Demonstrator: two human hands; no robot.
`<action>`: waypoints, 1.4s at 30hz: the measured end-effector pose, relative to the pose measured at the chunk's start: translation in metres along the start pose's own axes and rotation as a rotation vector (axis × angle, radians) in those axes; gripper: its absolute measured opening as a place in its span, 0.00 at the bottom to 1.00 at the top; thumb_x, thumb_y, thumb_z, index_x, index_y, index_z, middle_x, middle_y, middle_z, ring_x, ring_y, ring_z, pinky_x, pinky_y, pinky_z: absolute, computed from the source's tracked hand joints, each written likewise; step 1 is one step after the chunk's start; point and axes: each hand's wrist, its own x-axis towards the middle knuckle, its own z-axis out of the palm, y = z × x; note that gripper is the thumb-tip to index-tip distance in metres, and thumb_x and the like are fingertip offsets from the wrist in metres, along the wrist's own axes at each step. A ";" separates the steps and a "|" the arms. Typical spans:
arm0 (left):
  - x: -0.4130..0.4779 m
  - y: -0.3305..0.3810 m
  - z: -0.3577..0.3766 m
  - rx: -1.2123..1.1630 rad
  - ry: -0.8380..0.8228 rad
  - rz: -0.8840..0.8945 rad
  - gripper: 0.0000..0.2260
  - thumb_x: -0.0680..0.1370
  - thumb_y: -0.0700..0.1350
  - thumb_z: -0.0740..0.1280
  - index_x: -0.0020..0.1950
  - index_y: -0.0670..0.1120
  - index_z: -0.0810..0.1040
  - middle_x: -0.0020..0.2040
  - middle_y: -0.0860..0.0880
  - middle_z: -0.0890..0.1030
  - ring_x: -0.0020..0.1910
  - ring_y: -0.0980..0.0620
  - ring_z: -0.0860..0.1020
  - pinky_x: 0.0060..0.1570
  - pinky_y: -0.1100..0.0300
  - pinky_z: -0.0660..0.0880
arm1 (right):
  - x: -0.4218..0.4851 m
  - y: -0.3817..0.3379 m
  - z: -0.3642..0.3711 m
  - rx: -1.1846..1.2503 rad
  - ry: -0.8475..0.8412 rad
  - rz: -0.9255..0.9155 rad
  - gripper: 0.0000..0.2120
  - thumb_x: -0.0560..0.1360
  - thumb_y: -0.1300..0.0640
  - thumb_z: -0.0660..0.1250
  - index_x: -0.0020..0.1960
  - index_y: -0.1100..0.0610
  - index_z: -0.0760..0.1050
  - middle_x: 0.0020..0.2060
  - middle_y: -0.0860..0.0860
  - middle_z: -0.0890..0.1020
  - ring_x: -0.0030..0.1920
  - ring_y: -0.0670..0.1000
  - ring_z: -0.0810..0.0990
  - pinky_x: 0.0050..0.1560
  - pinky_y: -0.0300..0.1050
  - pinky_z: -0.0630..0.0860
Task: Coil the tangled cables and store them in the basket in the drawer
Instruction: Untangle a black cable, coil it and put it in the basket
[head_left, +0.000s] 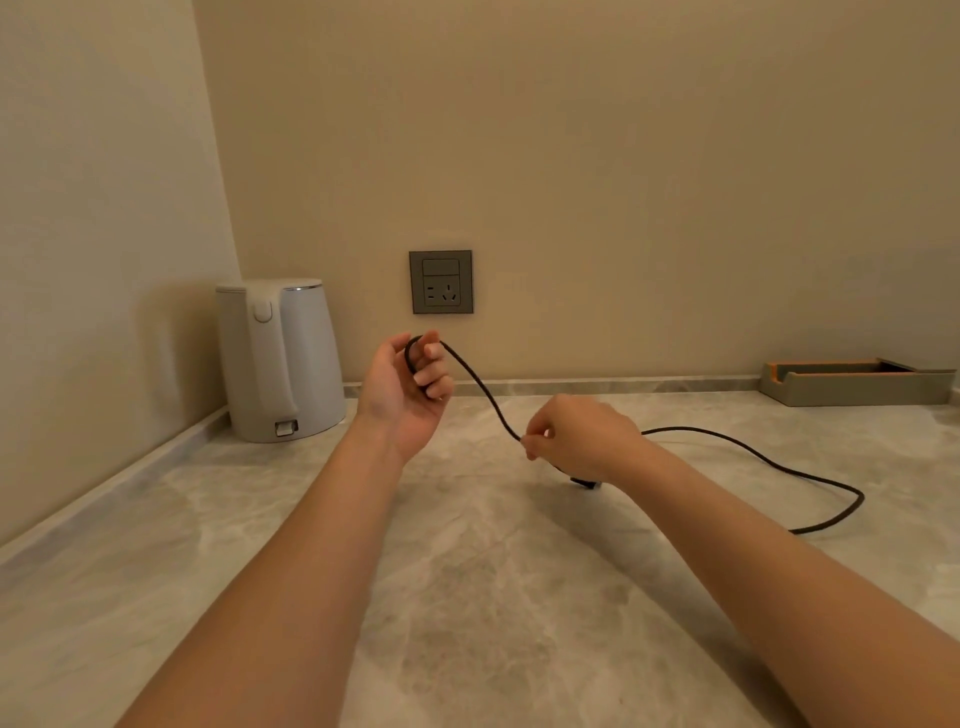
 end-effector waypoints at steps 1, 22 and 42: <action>0.000 0.000 0.002 0.014 -0.023 -0.014 0.16 0.82 0.46 0.52 0.44 0.41 0.75 0.25 0.53 0.69 0.20 0.58 0.63 0.20 0.67 0.59 | -0.002 -0.004 0.001 -0.029 -0.012 -0.034 0.10 0.78 0.51 0.61 0.47 0.49 0.81 0.46 0.49 0.81 0.47 0.53 0.78 0.43 0.44 0.71; -0.010 -0.029 0.011 0.922 -0.136 -0.085 0.16 0.84 0.42 0.52 0.40 0.41 0.73 0.32 0.47 0.73 0.27 0.56 0.74 0.30 0.65 0.74 | -0.024 -0.011 -0.042 0.120 0.158 -0.378 0.09 0.79 0.55 0.60 0.45 0.53 0.79 0.37 0.51 0.79 0.38 0.53 0.74 0.43 0.53 0.74; -0.024 -0.042 0.039 0.337 -0.367 -0.329 0.19 0.82 0.48 0.53 0.32 0.47 0.67 0.21 0.56 0.61 0.17 0.61 0.60 0.19 0.68 0.59 | 0.004 0.019 0.002 1.006 0.261 -0.090 0.10 0.80 0.59 0.61 0.42 0.62 0.75 0.25 0.49 0.73 0.23 0.44 0.67 0.26 0.37 0.64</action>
